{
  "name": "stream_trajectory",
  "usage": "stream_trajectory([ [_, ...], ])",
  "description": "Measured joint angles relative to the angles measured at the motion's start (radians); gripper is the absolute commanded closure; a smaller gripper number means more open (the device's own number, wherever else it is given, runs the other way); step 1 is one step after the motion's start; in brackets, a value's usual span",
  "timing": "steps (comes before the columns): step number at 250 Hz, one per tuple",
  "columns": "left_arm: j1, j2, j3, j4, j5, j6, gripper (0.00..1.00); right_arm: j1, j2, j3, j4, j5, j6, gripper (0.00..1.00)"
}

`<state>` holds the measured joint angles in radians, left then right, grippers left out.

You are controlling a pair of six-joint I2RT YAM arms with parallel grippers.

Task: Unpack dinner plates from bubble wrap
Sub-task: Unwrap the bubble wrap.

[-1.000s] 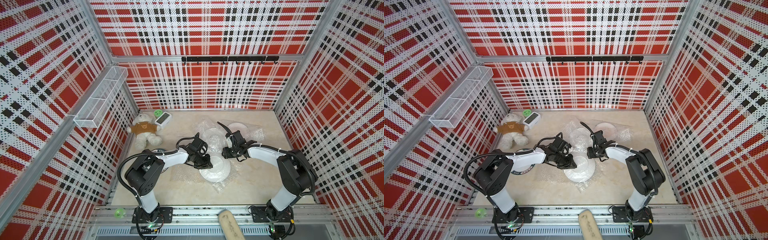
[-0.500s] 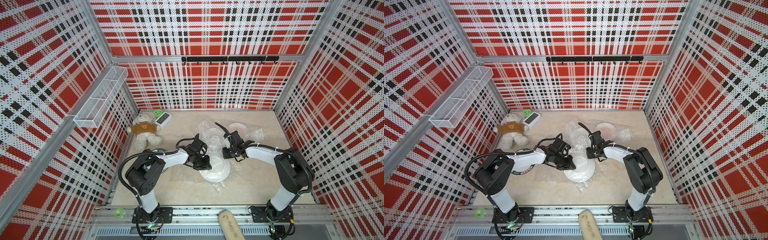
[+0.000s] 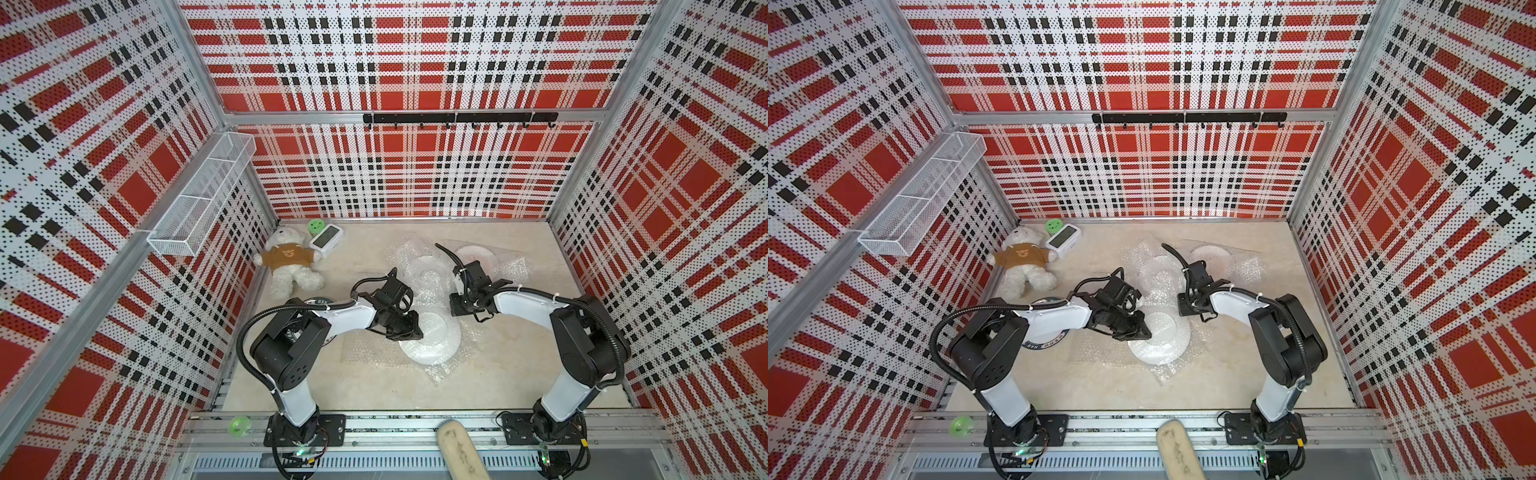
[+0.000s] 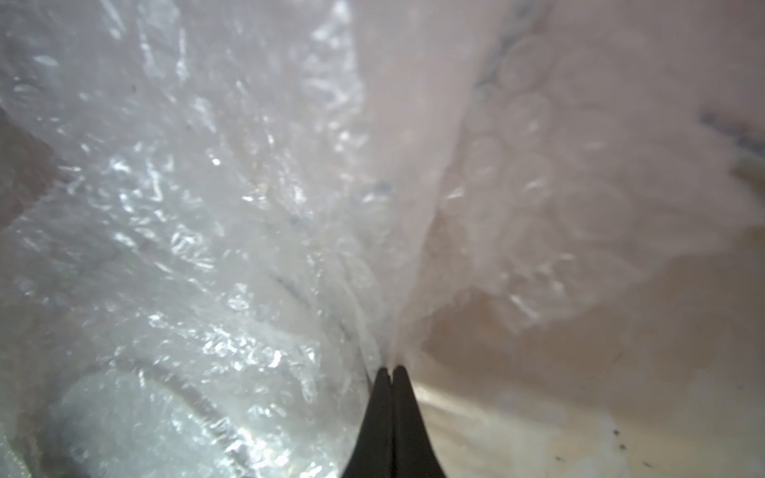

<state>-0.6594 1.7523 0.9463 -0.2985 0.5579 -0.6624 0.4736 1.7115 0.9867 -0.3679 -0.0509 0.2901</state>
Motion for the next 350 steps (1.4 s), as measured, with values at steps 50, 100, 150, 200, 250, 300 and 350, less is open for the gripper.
stream_trajectory([
  [50,0.004,-0.042,-0.024,0.021,0.043,-0.014,0.71,-0.039,-0.098,-0.020,-0.006,-0.027,0.001,0.66],
  [100,-0.001,-0.259,-0.126,0.040,0.034,-0.062,0.57,-0.089,-0.128,-0.061,0.000,-0.069,0.014,0.64],
  [150,0.000,-0.367,-0.249,-0.004,-0.051,-0.098,0.72,-0.089,-0.112,-0.078,-0.032,-0.054,0.024,0.75],
  [200,0.008,-0.315,-0.262,-0.028,-0.121,-0.135,0.89,-0.089,-0.093,-0.109,-0.032,-0.059,0.035,0.79],
  [250,0.025,-0.224,-0.200,-0.023,-0.173,-0.145,0.94,-0.089,-0.097,-0.165,-0.025,-0.089,0.044,0.82],
  [300,0.080,-0.124,-0.143,-0.018,-0.170,-0.134,0.94,-0.077,-0.134,-0.210,-0.020,-0.148,0.077,0.81],
  [350,0.151,-0.061,-0.059,-0.028,-0.167,-0.093,0.94,-0.032,-0.141,-0.233,0.013,-0.183,0.123,0.82],
])
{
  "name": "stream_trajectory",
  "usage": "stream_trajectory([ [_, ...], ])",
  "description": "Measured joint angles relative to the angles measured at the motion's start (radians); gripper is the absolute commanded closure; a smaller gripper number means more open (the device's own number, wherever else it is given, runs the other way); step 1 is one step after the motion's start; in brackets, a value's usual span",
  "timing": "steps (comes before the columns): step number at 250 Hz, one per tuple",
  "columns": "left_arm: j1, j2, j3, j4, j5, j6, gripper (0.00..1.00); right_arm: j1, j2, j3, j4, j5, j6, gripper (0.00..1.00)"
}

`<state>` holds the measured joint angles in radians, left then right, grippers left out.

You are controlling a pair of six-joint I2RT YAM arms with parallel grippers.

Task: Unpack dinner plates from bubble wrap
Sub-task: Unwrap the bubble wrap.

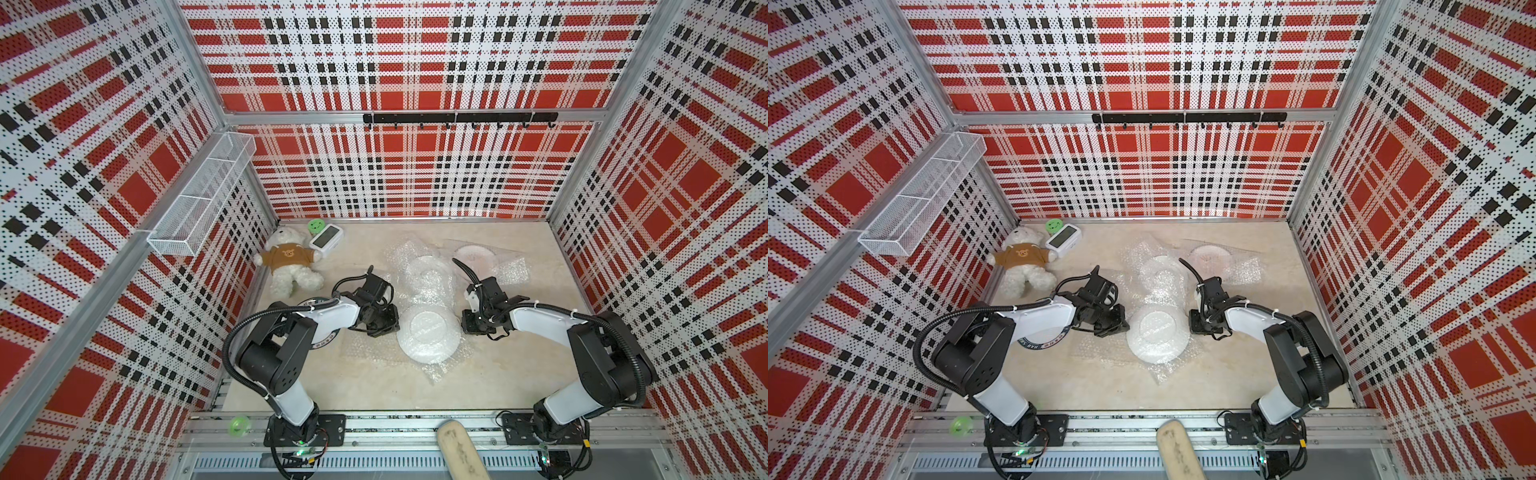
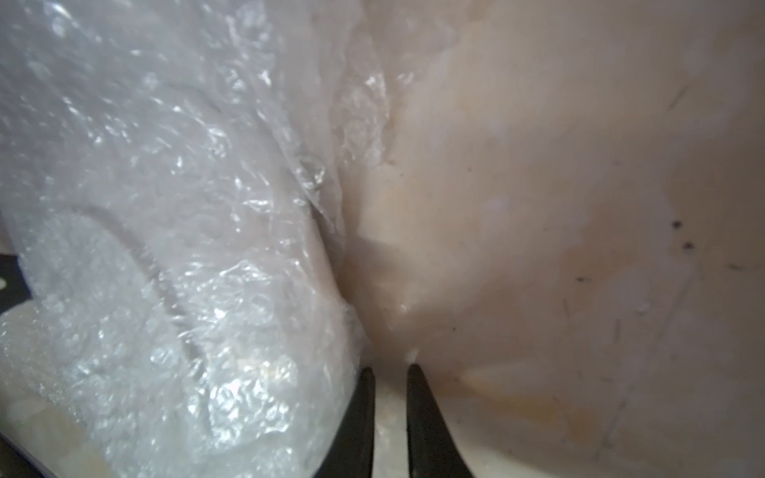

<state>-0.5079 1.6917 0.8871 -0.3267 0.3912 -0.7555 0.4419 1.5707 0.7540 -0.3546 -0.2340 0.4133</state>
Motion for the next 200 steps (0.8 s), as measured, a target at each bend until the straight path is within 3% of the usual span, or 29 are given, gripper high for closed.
stream_trajectory([
  [51,0.053,0.034,0.108,-0.008,0.018,0.041,0.93,0.089,-0.024,-0.040,0.050,-0.012,0.078,0.83],
  [107,0.047,0.035,0.184,-0.042,0.042,0.069,0.91,0.118,-0.125,-0.076,0.014,0.028,0.136,0.74],
  [149,-0.065,-0.055,0.215,-0.116,0.011,0.099,0.90,0.117,-0.223,0.008,-0.087,0.140,0.092,0.62],
  [200,-0.232,-0.133,0.162,-0.119,-0.014,0.077,0.91,0.138,-0.223,0.053,-0.092,0.135,0.033,0.54],
])
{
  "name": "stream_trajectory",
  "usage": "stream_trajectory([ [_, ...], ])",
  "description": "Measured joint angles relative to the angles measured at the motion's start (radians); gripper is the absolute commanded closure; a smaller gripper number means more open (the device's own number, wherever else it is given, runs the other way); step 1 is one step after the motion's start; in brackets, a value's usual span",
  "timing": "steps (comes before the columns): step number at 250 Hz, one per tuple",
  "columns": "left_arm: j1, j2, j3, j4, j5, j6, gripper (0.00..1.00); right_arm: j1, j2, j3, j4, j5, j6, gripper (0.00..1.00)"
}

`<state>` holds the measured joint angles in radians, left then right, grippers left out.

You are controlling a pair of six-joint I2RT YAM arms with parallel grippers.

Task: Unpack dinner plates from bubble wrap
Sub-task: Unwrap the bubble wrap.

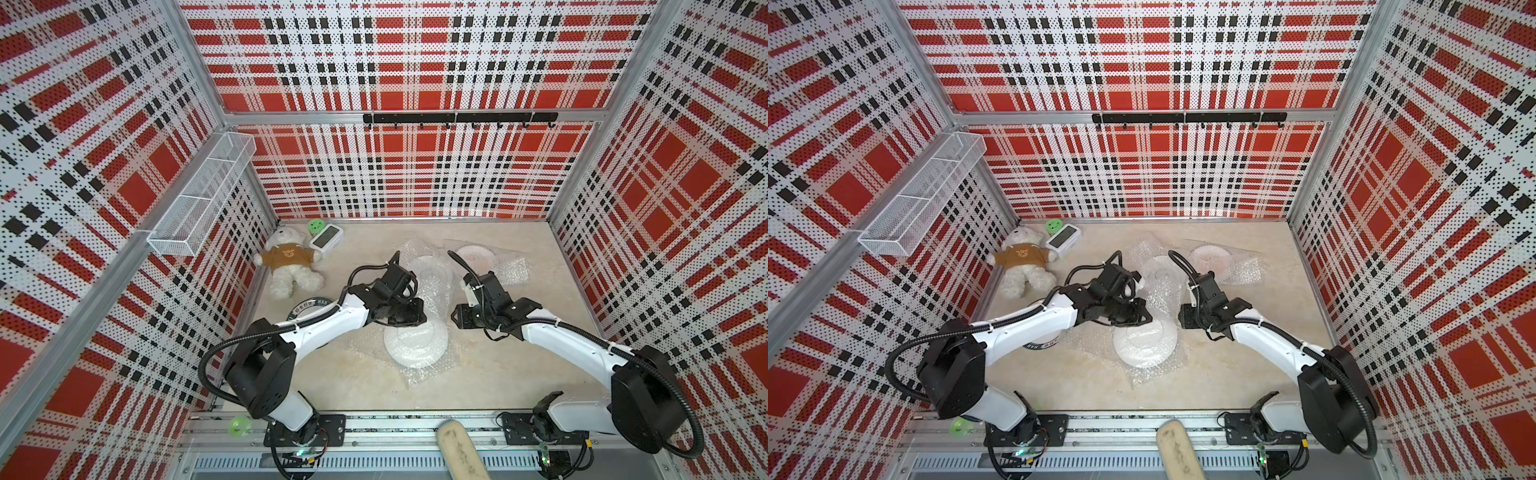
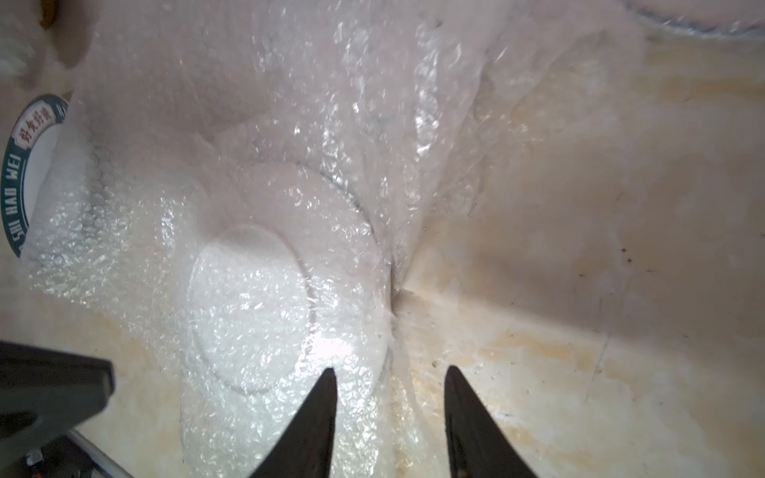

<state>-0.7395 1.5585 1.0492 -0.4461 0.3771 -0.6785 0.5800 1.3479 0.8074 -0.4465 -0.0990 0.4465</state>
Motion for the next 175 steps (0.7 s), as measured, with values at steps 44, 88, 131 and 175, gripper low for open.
stream_trajectory([
  [44,-0.007,0.057,-0.063,0.013,-0.010,-0.039,0.92,0.018,0.114,-0.005,-0.003,-0.012,-0.012,0.56],
  [88,-0.006,0.106,-0.063,0.021,-0.027,-0.047,0.92,0.019,0.161,-0.014,-0.002,-0.009,-0.013,0.61],
  [131,-0.005,0.126,-0.073,0.027,-0.042,-0.046,0.92,0.020,0.201,-0.010,0.013,0.003,-0.018,0.65],
  [175,0.000,0.126,-0.085,0.026,-0.048,-0.037,0.92,0.021,0.261,0.030,0.032,0.004,-0.038,0.69],
])
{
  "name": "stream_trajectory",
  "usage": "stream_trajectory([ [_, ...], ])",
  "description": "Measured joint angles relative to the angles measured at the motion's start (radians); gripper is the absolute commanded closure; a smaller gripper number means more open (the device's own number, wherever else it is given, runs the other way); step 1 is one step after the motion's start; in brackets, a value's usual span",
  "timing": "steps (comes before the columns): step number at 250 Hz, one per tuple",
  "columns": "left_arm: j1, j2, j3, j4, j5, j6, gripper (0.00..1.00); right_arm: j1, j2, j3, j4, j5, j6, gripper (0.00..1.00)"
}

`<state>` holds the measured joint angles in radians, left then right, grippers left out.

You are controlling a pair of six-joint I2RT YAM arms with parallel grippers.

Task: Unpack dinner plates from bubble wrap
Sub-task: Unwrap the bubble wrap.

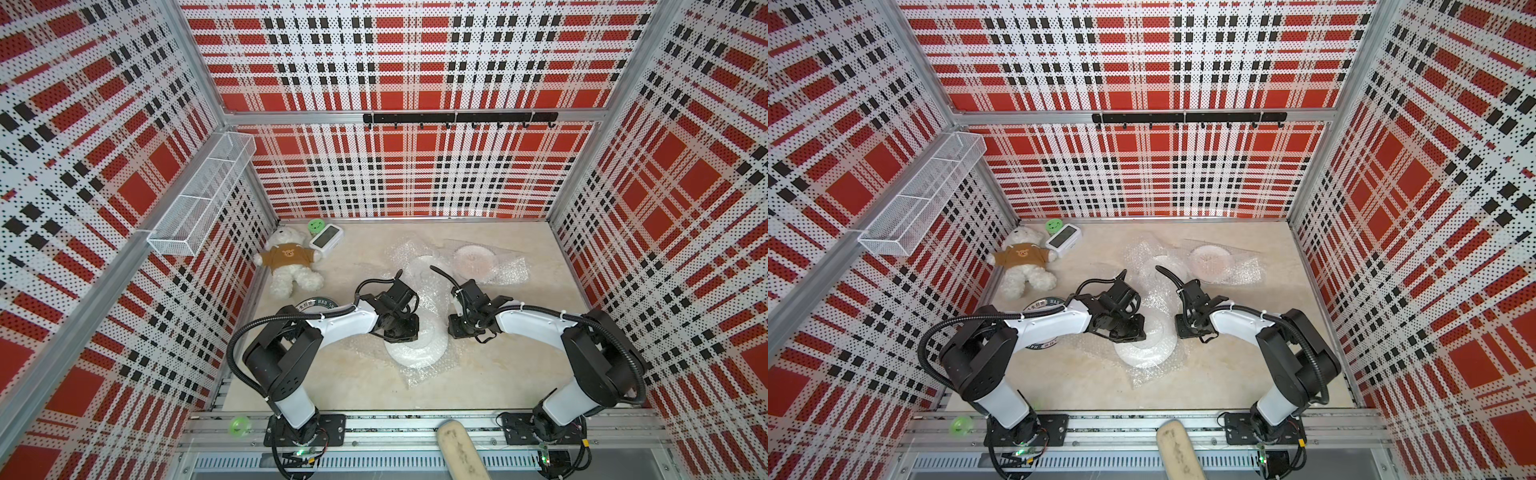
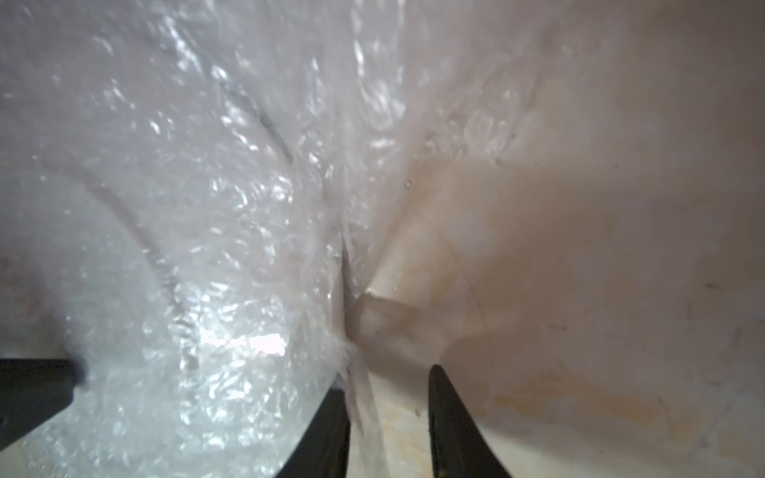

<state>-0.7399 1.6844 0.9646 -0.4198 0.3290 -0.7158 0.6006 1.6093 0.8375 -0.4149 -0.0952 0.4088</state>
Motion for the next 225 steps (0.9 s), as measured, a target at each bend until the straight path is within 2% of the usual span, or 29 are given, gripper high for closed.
stream_trajectory([
  [19,0.002,0.000,-0.001,0.000,-0.001,0.003,0.92,0.000,0.017,0.008,0.013,0.000,-0.006,0.75],
  [62,0.005,0.000,-0.001,0.000,-0.001,0.009,0.92,0.000,0.040,0.019,0.034,-0.008,-0.021,1.00],
  [115,0.010,0.003,-0.001,0.000,0.000,0.018,0.92,0.002,0.027,0.016,0.041,-0.009,-0.024,1.00],
  [184,0.021,-0.040,-0.001,0.009,0.006,0.033,0.92,0.007,-0.198,-0.004,0.016,-0.014,-0.008,1.00],
  [225,0.028,-0.056,-0.015,0.014,0.006,0.036,0.92,0.007,-0.243,-0.005,-0.002,-0.002,0.000,1.00],
])
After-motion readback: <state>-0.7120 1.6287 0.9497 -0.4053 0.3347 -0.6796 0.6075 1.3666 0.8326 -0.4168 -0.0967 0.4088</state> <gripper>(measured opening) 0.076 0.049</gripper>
